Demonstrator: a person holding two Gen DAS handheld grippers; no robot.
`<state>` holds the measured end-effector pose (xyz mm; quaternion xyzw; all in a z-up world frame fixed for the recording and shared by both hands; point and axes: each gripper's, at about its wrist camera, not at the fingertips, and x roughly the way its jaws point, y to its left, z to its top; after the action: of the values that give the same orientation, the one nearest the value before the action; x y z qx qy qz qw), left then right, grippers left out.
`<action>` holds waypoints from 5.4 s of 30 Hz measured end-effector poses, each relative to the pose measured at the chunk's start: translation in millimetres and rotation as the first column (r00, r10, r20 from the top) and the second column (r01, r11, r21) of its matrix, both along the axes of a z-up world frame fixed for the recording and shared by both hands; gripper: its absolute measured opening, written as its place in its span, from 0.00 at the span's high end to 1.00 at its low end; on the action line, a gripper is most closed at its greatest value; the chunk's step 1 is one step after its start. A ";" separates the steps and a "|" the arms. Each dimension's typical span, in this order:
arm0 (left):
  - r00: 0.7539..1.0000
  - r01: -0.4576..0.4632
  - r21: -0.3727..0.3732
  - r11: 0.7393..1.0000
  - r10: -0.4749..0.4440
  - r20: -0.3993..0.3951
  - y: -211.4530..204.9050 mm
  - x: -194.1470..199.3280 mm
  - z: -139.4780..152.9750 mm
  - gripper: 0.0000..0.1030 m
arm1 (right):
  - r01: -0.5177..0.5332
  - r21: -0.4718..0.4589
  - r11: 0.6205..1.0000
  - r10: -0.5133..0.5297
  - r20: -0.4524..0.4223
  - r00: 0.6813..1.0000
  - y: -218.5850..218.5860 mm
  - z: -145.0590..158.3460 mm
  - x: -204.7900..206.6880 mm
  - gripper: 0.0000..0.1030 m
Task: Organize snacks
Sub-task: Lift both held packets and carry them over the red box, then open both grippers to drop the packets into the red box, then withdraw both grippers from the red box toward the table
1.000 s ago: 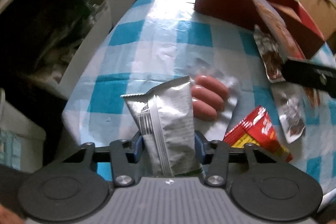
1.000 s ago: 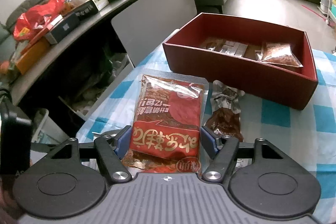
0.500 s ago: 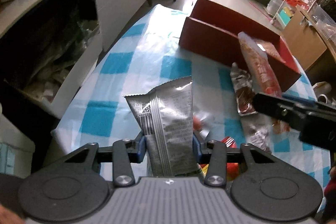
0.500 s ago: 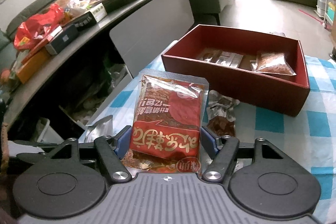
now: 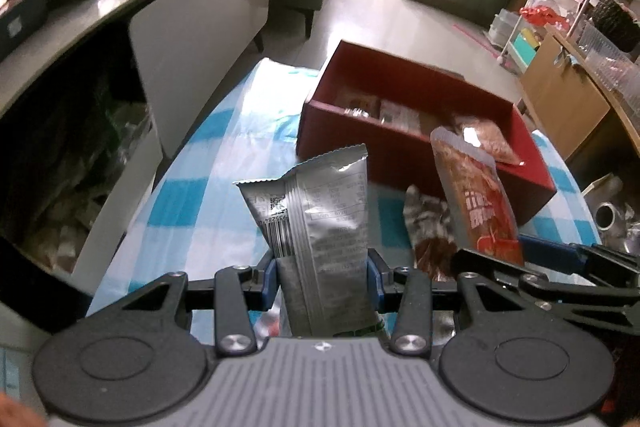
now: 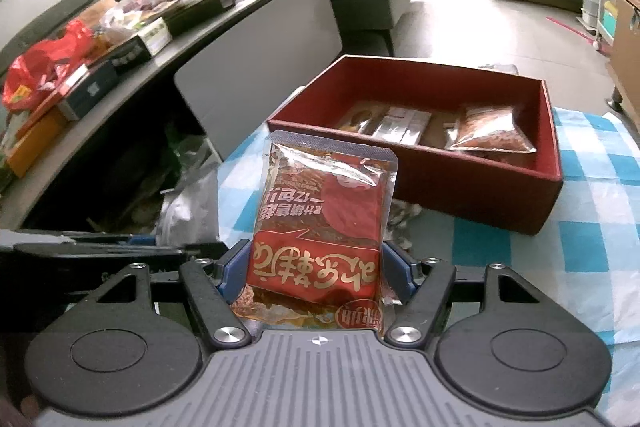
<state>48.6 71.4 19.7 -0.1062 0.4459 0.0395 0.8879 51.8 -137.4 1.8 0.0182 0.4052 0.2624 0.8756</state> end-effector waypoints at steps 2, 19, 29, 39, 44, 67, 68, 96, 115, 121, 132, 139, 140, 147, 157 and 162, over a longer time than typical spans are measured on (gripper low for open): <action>1.000 0.009 0.011 1.000 -0.009 0.010 -3.8 4.3 2.4 0.64 | 0.009 0.001 1.000 -0.009 0.004 1.000 -1.9 1.0 4.0 0.27; 0.998 0.033 0.053 0.998 -0.036 0.055 -16.8 30.2 10.6 0.64 | 0.052 0.012 0.999 -0.052 0.020 0.998 -11.7 6.4 23.3 0.27; 0.995 0.047 0.079 0.996 -0.054 0.082 -24.3 43.2 15.6 0.64 | 0.078 0.020 0.997 -0.078 0.027 0.997 -18.7 10.8 34.0 0.27; 0.993 0.049 0.100 0.994 -0.059 0.101 -30.0 61.2 18.1 0.64 | 0.094 0.019 0.995 -0.095 0.042 0.995 -23.1 14.3 51.0 0.27; 0.993 0.045 0.108 0.993 -0.057 0.108 -32.3 70.8 19.1 0.64 | 0.100 0.018 0.995 -0.100 0.044 0.994 -23.8 13.8 60.4 0.27; 0.982 0.040 0.127 0.991 -0.062 0.178 -43.2 125.6 28.8 0.64 | 0.150 0.073 0.986 -0.155 0.071 0.985 -37.6 18.7 108.5 0.27; 0.982 0.040 0.126 0.991 -0.062 0.178 -43.8 129.5 28.2 0.64 | 0.154 0.075 0.985 -0.159 0.070 0.985 -38.4 18.0 112.1 0.27; 0.990 0.039 0.213 0.976 -0.067 0.124 -61.3 202.4 -22.7 0.64 | 0.226 0.017 0.974 -0.226 -0.021 0.974 -42.5 -29.5 176.0 0.27; 0.996 0.053 0.251 0.967 -0.069 0.056 -65.3 209.4 -38.0 0.54 | 0.229 -0.081 0.970 -0.233 -0.033 0.972 -34.7 -43.0 181.0 0.20; 0.997 0.050 0.259 0.964 -0.065 0.049 -62.3 207.6 -36.6 0.39 | 0.233 -0.084 0.969 -0.236 -0.026 0.971 -37.4 -40.8 178.1 0.18; 0.996 0.044 0.266 0.963 -0.062 0.059 -61.2 198.3 -29.2 0.34 | 0.230 -0.095 0.969 -0.231 -0.003 0.973 -35.7 -33.0 170.2 0.17; 0.995 0.039 0.255 0.966 -0.061 0.080 -60.5 190.8 -18.2 0.32 | 0.233 -0.083 0.969 -0.233 0.011 0.973 -36.4 -23.6 164.3 0.16; 0.995 0.039 0.254 0.966 -0.062 0.083 -60.4 189.7 -16.8 0.32 | 0.232 -0.082 0.969 -0.232 0.015 0.973 -36.8 -22.0 163.3 0.16; 0.993 0.037 0.238 0.970 -0.063 0.102 -59.6 178.4 -6.2 0.30 | 0.227 -0.077 0.971 -0.225 0.032 0.974 -39.0 -13.6 151.7 0.15; 0.990 0.041 0.208 0.977 -0.068 0.121 -56.1 156.3 7.5 0.29 | 0.197 -0.064 0.978 -0.195 0.039 0.980 -35.7 -6.4 134.5 0.14; 0.989 0.054 0.205 0.977 -0.080 0.123 -57.1 145.6 10.0 0.29 | 0.180 -0.065 0.982 -0.178 0.037 0.983 -32.6 -4.8 124.3 0.14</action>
<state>194.2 14.3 29.7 -0.0032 0.3838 0.0474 0.9222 176.1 -170.0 -3.0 0.0207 0.3968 0.1689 0.9020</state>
